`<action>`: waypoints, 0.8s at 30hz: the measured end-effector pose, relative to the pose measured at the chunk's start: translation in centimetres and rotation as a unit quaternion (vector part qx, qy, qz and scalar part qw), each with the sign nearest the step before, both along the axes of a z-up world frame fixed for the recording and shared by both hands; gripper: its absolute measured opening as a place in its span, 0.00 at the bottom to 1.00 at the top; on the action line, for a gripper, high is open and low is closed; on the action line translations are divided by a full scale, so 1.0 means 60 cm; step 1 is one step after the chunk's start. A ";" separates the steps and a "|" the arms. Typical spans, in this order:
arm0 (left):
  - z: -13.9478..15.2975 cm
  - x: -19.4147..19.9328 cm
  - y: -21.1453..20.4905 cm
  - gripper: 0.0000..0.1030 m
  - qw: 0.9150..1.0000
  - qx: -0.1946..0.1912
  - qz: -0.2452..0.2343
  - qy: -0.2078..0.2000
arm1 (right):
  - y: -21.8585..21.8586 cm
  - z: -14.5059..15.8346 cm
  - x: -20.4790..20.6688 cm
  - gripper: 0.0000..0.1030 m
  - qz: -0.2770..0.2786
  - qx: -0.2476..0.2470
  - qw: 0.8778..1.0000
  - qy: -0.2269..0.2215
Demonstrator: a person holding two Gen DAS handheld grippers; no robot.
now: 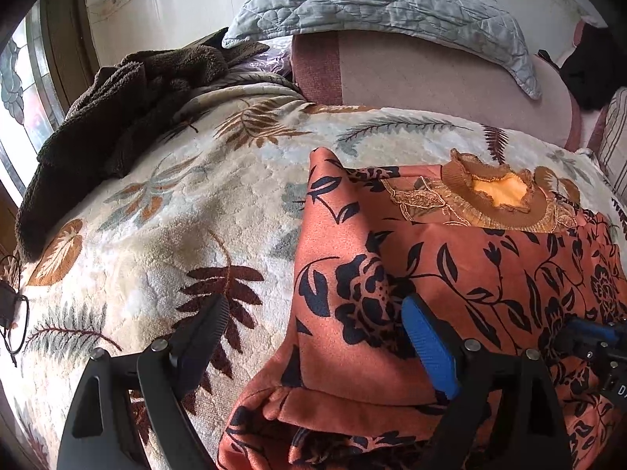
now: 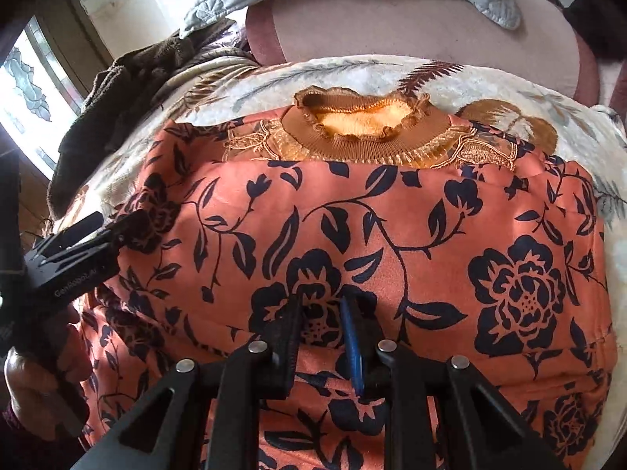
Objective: Fold small clothes
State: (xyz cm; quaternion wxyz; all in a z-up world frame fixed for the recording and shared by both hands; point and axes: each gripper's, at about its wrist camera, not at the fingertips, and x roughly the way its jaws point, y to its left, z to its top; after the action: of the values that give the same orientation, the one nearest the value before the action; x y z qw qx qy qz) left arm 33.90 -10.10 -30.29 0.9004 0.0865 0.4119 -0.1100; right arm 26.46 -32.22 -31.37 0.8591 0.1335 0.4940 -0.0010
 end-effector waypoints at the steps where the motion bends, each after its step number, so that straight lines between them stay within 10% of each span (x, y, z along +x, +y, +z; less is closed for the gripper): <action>1: 0.004 -0.004 -0.001 0.88 1.000 -0.001 -0.003 -0.004 | -0.006 0.005 -0.006 0.24 -0.004 0.007 1.000 -0.008; 6: 0.027 -0.030 -0.013 0.88 0.999 -0.008 -0.026 -0.031 | -0.037 0.024 -0.035 0.25 -0.031 0.009 0.999 -0.034; 10: 0.023 -0.041 -0.032 0.88 0.998 0.000 -0.050 -0.029 | -0.055 -0.012 -0.025 0.56 -0.058 -0.008 0.998 0.015; 18: -0.044 -0.024 -0.061 0.98 0.997 0.049 -0.056 0.034 | -0.095 0.027 -0.036 0.56 -0.102 -0.009 0.994 -0.030; 24: -0.057 -0.004 -0.033 1.00 0.996 -0.020 -0.029 0.084 | -0.200 0.012 -0.065 0.56 -0.204 0.034 0.978 -0.021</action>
State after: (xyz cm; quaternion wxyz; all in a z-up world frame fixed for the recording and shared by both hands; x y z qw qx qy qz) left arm 33.66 -12.07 -33.73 0.8606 0.0703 0.4813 -0.1510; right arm 22.57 -44.23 -30.67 0.8459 0.2606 0.4382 -0.1567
